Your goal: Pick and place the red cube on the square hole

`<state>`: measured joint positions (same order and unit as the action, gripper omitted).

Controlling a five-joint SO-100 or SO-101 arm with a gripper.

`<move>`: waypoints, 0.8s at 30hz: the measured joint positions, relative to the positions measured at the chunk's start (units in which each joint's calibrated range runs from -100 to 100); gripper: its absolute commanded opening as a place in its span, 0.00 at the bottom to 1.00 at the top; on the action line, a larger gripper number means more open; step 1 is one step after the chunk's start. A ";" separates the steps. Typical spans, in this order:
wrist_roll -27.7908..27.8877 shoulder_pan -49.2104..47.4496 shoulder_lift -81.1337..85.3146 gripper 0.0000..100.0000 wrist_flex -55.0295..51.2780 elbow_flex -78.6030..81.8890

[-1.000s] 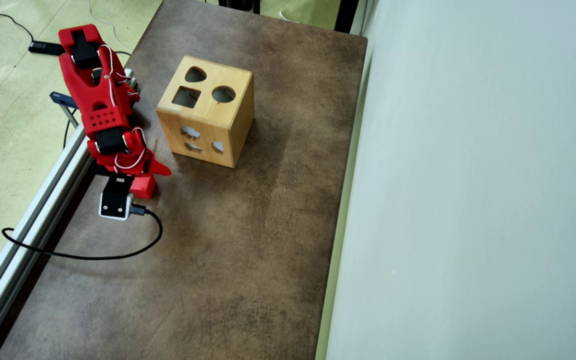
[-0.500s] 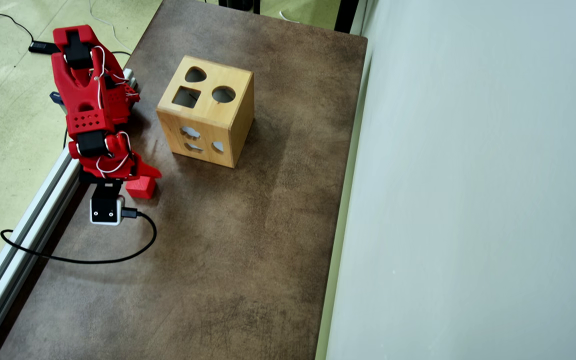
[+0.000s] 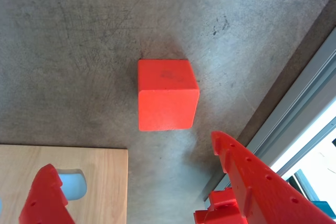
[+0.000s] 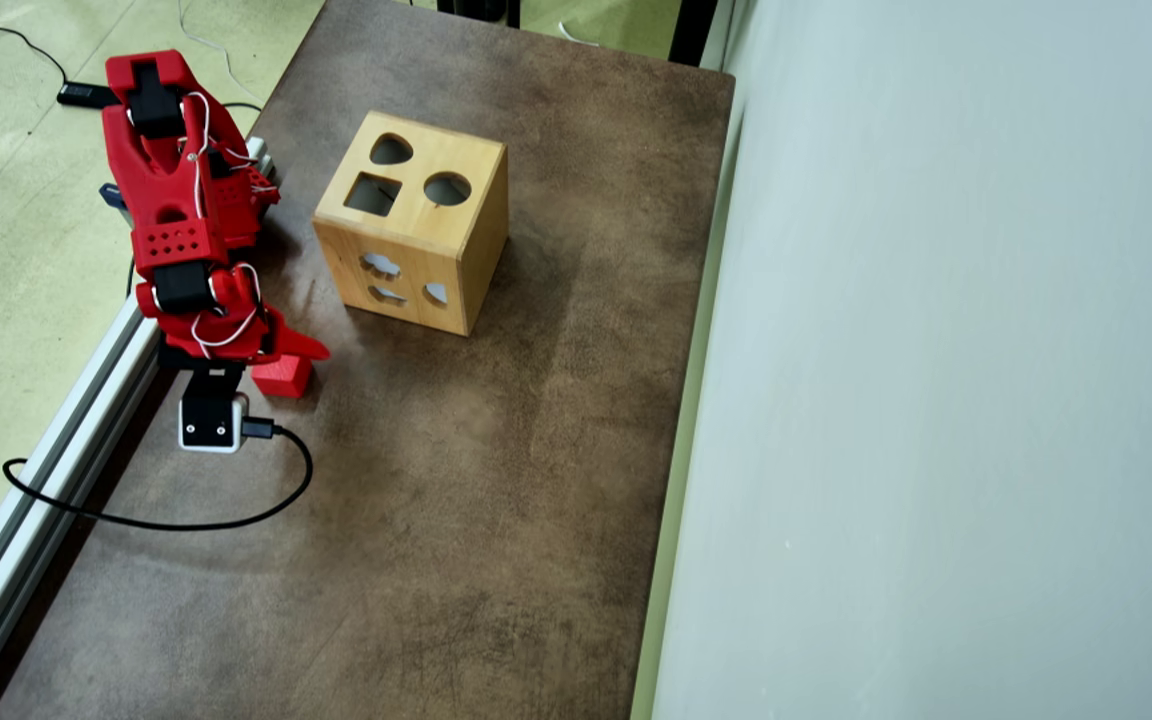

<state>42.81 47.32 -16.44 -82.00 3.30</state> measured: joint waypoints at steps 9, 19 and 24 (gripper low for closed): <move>0.00 2.08 -0.42 0.43 0.24 0.00; 0.00 2.01 -6.78 0.43 0.97 0.00; 0.00 1.87 -9.58 0.43 2.26 0.00</move>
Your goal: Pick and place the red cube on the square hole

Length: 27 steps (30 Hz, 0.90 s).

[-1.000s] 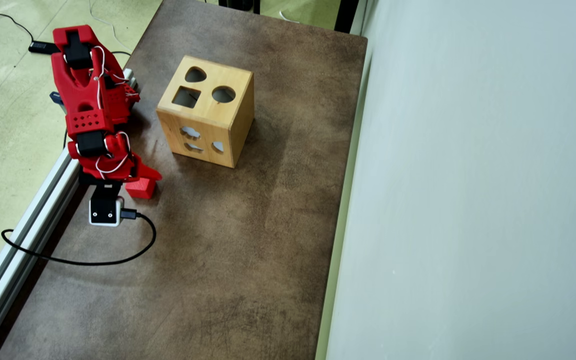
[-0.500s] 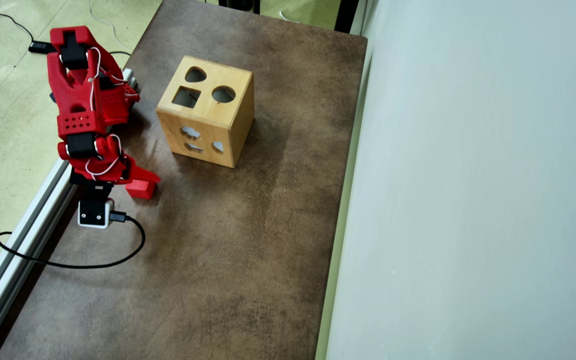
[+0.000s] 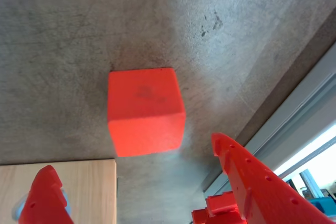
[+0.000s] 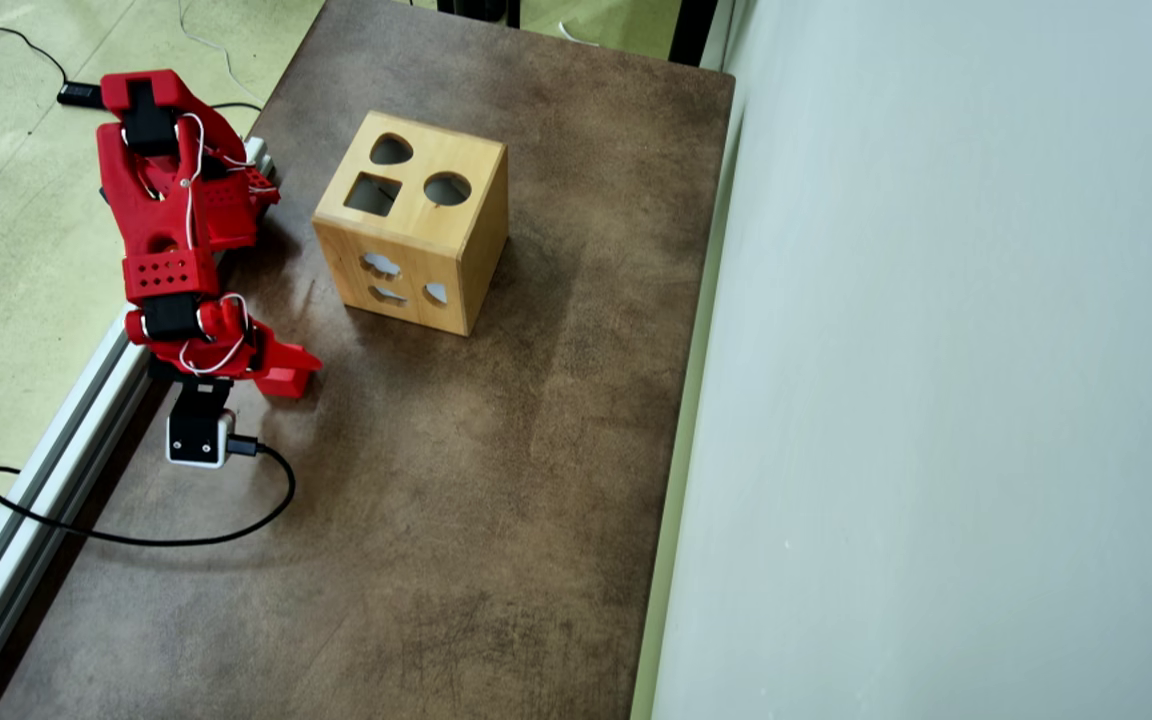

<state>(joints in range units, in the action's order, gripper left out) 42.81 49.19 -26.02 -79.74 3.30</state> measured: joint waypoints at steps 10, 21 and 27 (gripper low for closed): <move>0.00 0.00 -2.80 0.31 4.60 0.00; -2.34 -2.52 -3.90 0.30 4.68 0.00; -4.10 -2.95 -3.90 0.24 4.68 0.00</move>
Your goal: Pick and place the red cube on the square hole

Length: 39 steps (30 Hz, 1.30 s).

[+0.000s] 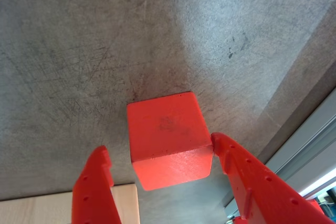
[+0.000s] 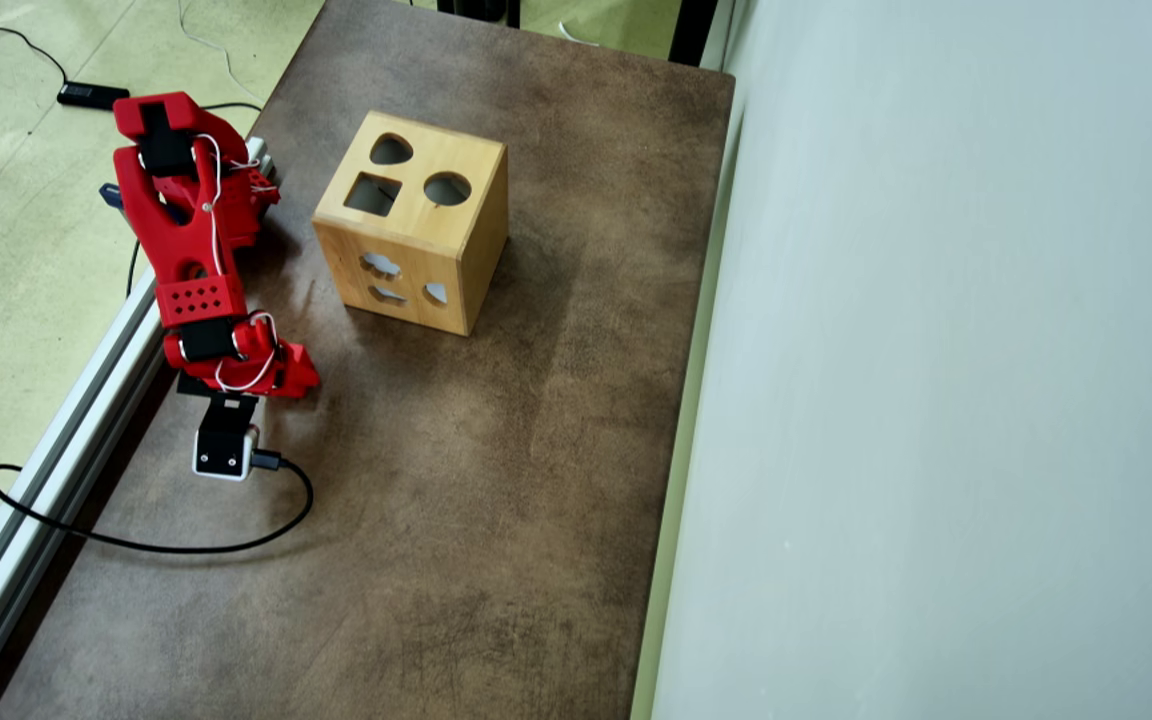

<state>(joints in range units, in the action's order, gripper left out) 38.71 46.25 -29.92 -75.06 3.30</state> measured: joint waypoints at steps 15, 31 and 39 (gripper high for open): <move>-0.39 0.00 0.00 0.02 0.00 0.00; -0.98 0.14 17.54 0.02 -7.34 0.00; -2.25 0.14 33.31 0.02 -19.29 0.00</move>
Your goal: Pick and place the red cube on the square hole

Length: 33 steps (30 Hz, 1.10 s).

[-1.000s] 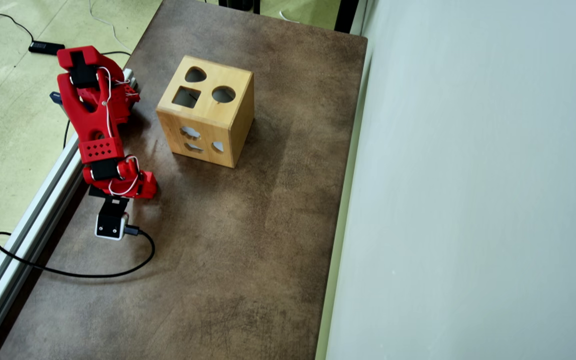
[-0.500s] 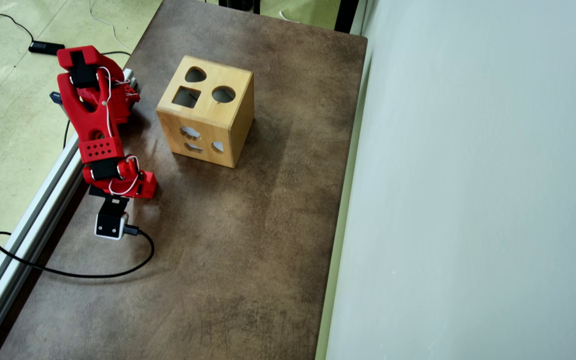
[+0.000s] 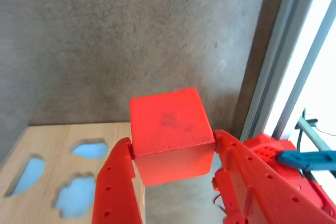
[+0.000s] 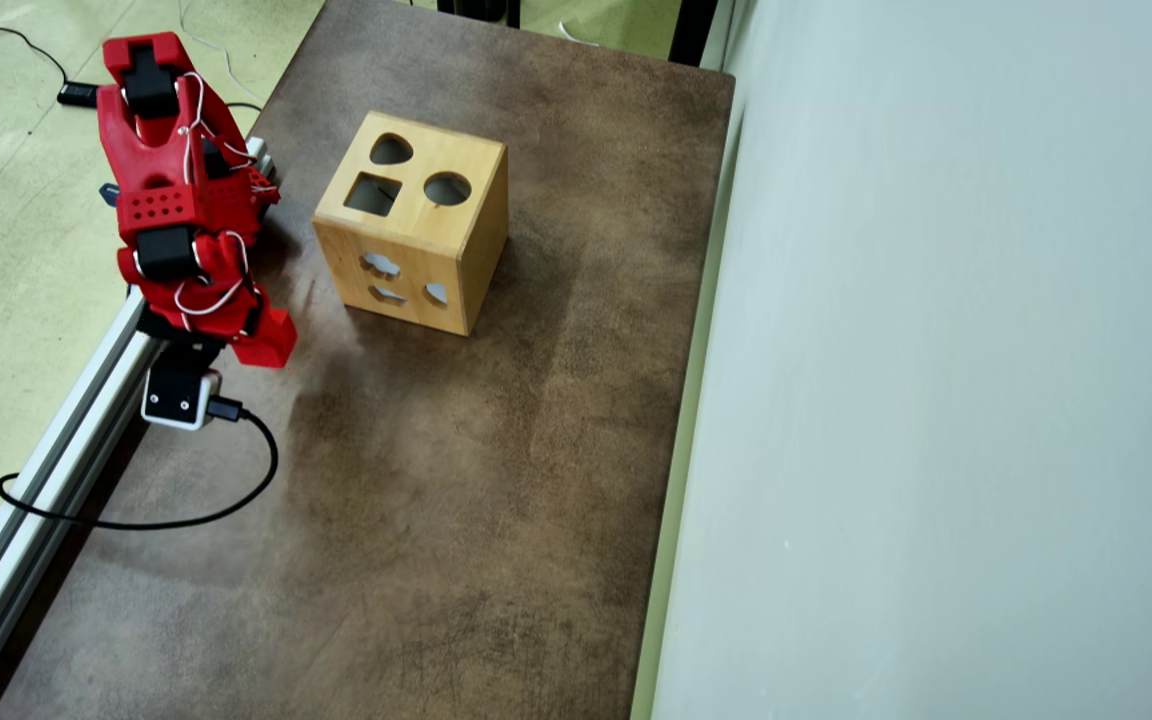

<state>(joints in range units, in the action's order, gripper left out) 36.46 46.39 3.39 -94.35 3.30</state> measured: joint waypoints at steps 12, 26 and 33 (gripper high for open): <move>-6.84 0.00 12.63 0.02 -1.94 -12.55; -15.43 -19.26 20.51 0.02 -2.91 -20.14; -18.32 -27.60 23.14 0.02 -2.99 -20.14</move>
<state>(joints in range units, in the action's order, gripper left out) 18.14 18.79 26.53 -97.34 -16.84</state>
